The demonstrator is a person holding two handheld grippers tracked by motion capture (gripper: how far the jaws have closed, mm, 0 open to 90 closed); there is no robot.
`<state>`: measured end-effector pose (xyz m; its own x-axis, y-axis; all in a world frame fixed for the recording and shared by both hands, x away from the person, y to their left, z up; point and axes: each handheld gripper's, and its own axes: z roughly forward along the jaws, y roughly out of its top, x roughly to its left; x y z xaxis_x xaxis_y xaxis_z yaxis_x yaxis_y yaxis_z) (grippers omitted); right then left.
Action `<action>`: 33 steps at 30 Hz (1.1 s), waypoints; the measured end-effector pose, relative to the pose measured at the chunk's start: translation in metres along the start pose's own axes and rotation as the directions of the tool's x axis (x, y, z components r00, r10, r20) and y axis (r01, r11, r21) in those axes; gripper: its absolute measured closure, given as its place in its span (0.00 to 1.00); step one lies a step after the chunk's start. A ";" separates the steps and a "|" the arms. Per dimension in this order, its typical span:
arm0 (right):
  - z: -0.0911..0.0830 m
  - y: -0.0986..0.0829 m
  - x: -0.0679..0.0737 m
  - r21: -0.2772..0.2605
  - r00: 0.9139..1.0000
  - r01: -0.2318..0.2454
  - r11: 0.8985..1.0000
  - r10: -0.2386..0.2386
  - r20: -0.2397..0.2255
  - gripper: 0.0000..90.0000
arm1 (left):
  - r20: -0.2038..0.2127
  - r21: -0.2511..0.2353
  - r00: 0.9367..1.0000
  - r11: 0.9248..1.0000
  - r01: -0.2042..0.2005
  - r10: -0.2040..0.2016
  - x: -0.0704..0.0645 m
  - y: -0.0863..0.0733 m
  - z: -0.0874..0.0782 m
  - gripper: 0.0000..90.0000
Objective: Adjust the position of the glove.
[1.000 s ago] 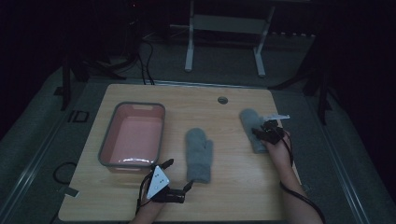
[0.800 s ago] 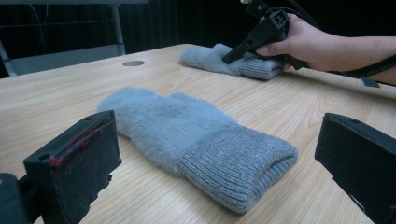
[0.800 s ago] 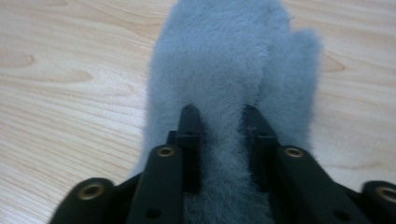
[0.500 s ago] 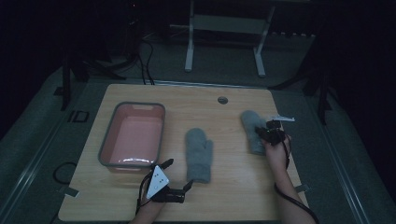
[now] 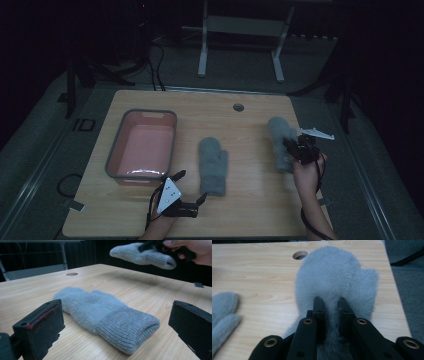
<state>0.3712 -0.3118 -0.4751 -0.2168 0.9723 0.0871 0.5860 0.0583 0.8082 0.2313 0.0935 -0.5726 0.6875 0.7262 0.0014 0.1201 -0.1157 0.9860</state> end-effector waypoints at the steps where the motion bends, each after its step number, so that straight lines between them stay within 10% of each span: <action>1: -0.005 -0.002 0.001 -0.006 1.000 0.000 1.000 0.000 -0.001 0.90 | 0.000 -0.002 1.000 1.000 0.000 0.000 0.000 0.000 0.000 0.00; 17: -0.048 -0.049 0.009 -0.004 1.000 -0.021 1.000 0.021 0.012 0.90 | -0.002 -0.003 1.000 1.000 -0.005 0.005 -0.001 0.000 0.000 0.00; 33: -0.011 -0.078 0.005 0.065 0.998 0.040 0.997 -0.042 0.035 0.88 | 0.005 -0.002 1.000 1.000 -0.008 0.008 -0.001 0.000 0.000 0.00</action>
<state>0.3157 -0.3140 -0.5309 -0.2137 0.9764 0.0322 0.6267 0.1117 0.7712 0.2308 0.0926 -0.5726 0.6918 0.7221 0.0083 0.1135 -0.1200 0.9863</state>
